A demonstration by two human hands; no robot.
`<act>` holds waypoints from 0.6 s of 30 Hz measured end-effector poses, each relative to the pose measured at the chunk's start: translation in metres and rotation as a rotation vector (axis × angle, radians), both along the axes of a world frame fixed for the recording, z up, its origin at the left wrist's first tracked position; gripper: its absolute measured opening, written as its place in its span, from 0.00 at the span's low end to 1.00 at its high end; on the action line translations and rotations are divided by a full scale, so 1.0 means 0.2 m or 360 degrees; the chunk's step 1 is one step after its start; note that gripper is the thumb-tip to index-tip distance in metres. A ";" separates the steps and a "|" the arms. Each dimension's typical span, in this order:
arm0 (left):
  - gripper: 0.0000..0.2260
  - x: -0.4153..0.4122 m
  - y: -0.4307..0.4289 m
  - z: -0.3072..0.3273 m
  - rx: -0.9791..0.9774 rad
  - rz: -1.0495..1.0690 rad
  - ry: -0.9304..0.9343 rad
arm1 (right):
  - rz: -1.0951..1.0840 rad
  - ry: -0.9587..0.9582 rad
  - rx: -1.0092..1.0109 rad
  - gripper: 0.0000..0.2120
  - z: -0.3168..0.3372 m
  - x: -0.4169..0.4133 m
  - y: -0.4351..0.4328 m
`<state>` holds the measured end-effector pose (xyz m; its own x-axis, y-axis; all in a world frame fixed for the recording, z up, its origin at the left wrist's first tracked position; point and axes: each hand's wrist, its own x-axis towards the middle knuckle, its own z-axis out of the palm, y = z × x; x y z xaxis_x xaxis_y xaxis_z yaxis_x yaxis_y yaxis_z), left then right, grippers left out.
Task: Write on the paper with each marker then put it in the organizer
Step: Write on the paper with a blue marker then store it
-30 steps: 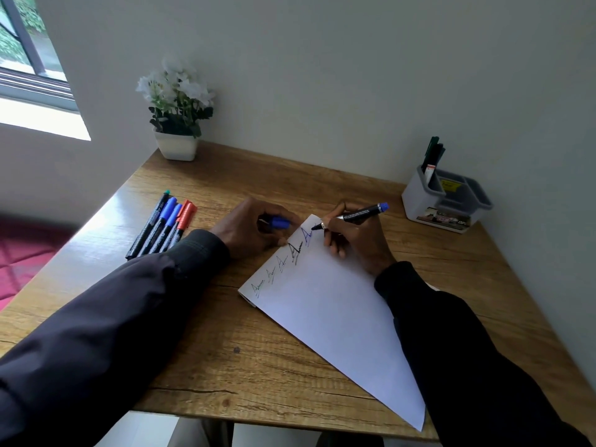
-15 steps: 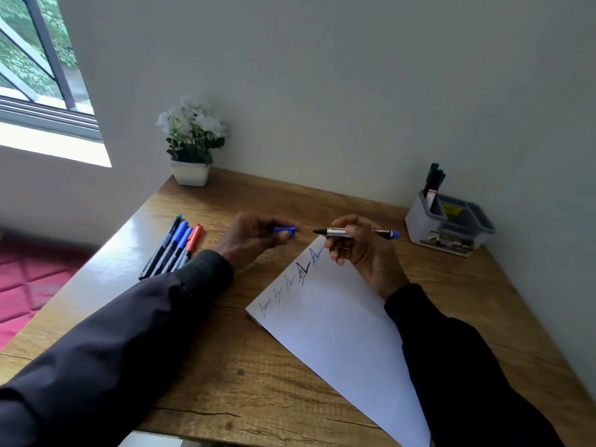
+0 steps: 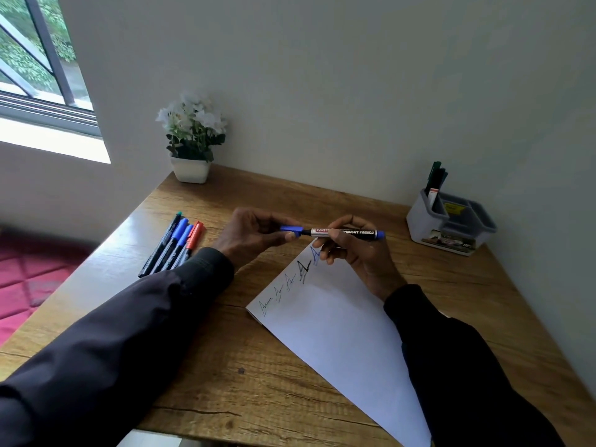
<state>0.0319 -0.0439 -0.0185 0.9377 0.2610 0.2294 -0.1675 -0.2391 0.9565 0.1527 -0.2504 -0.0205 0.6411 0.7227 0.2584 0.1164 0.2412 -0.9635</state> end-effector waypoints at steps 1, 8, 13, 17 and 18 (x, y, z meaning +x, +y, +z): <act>0.09 0.00 0.00 0.00 -0.0010 -0.0003 0.0010 | 0.0001 0.0001 0.0000 0.02 0.00 0.00 0.00; 0.08 -0.01 -0.02 0.02 -0.0048 0.0033 0.0041 | -0.0136 -0.0293 -0.0040 0.09 -0.01 -0.04 0.03; 0.07 -0.01 -0.04 0.02 -0.0151 0.0124 0.0064 | -0.0228 -0.0270 -0.0033 0.09 -0.03 -0.05 0.05; 0.07 0.00 -0.04 0.00 -0.0157 0.0203 0.0088 | -0.0220 -0.0173 -0.0006 0.08 -0.03 -0.06 0.07; 0.07 0.00 -0.04 0.00 -0.0139 0.0216 0.0104 | -0.0216 -0.0161 -0.0007 0.08 -0.03 -0.07 0.07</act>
